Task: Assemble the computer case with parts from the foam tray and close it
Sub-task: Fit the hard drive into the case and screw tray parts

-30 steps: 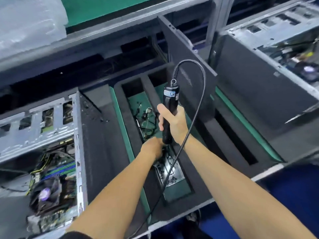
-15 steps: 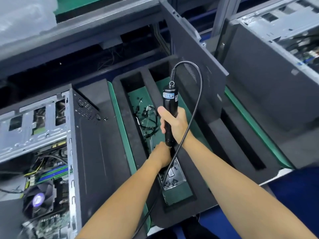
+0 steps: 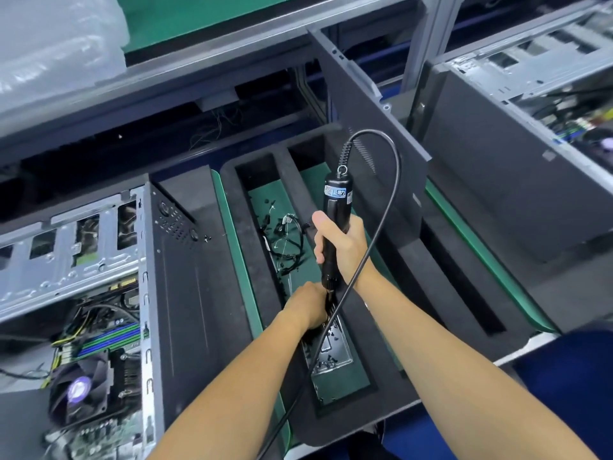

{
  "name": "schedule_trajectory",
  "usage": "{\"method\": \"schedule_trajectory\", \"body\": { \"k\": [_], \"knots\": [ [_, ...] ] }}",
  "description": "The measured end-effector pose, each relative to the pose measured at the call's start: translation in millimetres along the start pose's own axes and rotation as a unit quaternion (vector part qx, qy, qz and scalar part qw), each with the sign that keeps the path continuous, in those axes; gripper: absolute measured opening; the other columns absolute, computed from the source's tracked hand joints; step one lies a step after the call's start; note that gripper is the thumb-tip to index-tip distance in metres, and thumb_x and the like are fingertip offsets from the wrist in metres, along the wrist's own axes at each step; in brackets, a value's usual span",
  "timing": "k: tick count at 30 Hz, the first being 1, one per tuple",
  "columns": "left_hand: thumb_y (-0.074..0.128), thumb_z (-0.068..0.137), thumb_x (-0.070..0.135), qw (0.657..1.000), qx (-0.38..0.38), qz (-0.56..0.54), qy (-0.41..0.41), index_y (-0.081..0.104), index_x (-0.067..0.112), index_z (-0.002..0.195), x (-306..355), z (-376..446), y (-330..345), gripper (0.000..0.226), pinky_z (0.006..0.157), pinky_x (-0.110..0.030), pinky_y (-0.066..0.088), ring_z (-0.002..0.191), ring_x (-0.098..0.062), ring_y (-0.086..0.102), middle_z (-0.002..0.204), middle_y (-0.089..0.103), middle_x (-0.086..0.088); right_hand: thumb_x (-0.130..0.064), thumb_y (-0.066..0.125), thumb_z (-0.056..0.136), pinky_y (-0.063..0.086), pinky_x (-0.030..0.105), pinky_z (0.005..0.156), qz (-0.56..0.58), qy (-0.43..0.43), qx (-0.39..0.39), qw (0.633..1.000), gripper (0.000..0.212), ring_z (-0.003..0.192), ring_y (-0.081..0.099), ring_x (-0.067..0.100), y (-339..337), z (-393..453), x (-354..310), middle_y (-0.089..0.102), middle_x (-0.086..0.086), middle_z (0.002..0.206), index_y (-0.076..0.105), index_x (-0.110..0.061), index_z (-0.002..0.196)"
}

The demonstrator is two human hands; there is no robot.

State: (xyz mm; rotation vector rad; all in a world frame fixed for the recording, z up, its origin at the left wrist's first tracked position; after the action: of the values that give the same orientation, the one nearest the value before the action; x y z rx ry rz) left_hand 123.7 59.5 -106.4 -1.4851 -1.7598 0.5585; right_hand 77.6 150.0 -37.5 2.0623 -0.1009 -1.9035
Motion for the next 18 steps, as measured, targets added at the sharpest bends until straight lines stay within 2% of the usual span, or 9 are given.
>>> {"method": "schedule_trajectory", "body": {
  "k": [3, 7, 10, 12, 14, 16, 18],
  "knots": [
    [0.045, 0.081, -0.005, 0.999, 0.034, -0.032, -0.014, 0.058, 0.008, 0.094, -0.9, -0.9, -6.8, 0.023, 0.074, -0.033, 0.051, 0.086, -0.03, 0.06, 0.101, 0.062, -0.014, -0.039, 0.069, 0.083, 0.041, 0.027, 0.046, 0.018, -0.005, 0.005, 1.0, 0.038, 0.041, 0.043, 0.024, 1.4, 0.0, -8.9, 0.047, 0.014, 0.052, 0.05, -0.016, 0.06],
    [0.047, 0.085, 0.004, 0.994, 0.073, -0.072, -0.03, 0.06, 0.005, 0.1, 0.8, -1.5, -20.2, 0.02, 0.084, -0.036, 0.053, 0.095, -0.031, 0.061, 0.104, 0.062, -0.014, -0.041, 0.069, 0.081, 0.039, 0.026, 0.046, 0.035, -0.016, 0.006, 0.999, 0.046, 0.04, 0.042, 0.023, 6.5, -3.3, -21.9, 0.046, 0.015, 0.052, 0.046, -0.007, 0.06],
    [0.046, 0.088, 0.009, 0.992, 0.099, -0.074, -0.028, 0.062, 0.002, 0.092, 3.9, -9.2, -39.8, 0.018, 0.075, -0.032, 0.049, 0.09, -0.033, 0.061, 0.1, 0.064, -0.017, -0.041, 0.069, 0.08, 0.039, 0.028, 0.047, 0.045, -0.039, 0.002, 0.998, 0.046, 0.04, 0.042, 0.024, 11.5, -3.9, -36.5, 0.045, 0.015, 0.052, 0.046, -0.007, 0.06],
    [0.049, 0.086, 0.005, 0.977, 0.126, -0.167, -0.04, 0.063, 0.003, 0.077, 2.3, -17.4, -55.8, 0.017, 0.065, -0.032, 0.049, 0.073, -0.029, 0.06, 0.085, 0.067, -0.021, -0.041, 0.07, 0.079, 0.039, 0.029, 0.046, 0.063, -0.052, 0.003, 0.997, 0.042, 0.039, 0.043, 0.023, 17.5, -2.3, -51.2, 0.047, 0.013, 0.051, 0.048, -0.012, 0.059],
    [0.051, 0.083, -0.002, 0.926, 0.151, -0.341, -0.049, 0.063, 0.004, 0.069, 0.4, -30.1, -75.9, 0.02, 0.059, -0.035, 0.048, 0.063, -0.024, 0.055, 0.069, 0.062, -0.02, -0.041, 0.07, 0.078, 0.039, 0.029, 0.046, 0.085, -0.077, -0.001, 0.993, 0.037, 0.038, 0.044, 0.023, 27.2, 0.4, -70.0, 0.048, 0.009, 0.05, 0.05, -0.019, 0.056],
    [0.05, 0.082, -0.006, 0.853, 0.187, -0.487, -0.026, 0.066, 0.004, 0.067, -0.7, -51.7, -103.0, 0.024, 0.06, -0.036, 0.041, 0.061, -0.024, 0.053, 0.064, 0.06, -0.016, -0.04, 0.07, 0.079, 0.038, 0.031, 0.045, 0.109, -0.112, -0.008, 0.988, 0.038, 0.037, 0.044, 0.023, 41.2, 3.9, -92.3, 0.049, 0.008, 0.049, 0.05, -0.018, 0.055],
    [0.053, 0.077, -0.006, 0.795, 0.201, -0.571, 0.023, 0.07, 0.007, 0.068, -2.7, -81.8, -132.8, 0.023, 0.058, -0.026, 0.036, 0.054, -0.02, 0.053, 0.065, 0.063, -0.016, -0.04, 0.069, 0.079, 0.037, 0.033, 0.045, 0.144, -0.144, -0.017, 0.979, 0.039, 0.036, 0.043, 0.023, 59.0, 7.5, -118.7, 0.048, 0.008, 0.049, 0.049, -0.013, 0.059]
  ]
}}
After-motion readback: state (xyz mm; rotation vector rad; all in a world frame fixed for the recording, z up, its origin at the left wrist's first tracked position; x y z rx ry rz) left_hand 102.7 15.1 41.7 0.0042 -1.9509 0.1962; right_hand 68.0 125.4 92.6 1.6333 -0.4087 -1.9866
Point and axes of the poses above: each hand's wrist, its own z-axis towards the middle knuckle, its own y-axis out of the palm, x = y × z, the point moved 1 cm from there along z, towards the middle knuckle
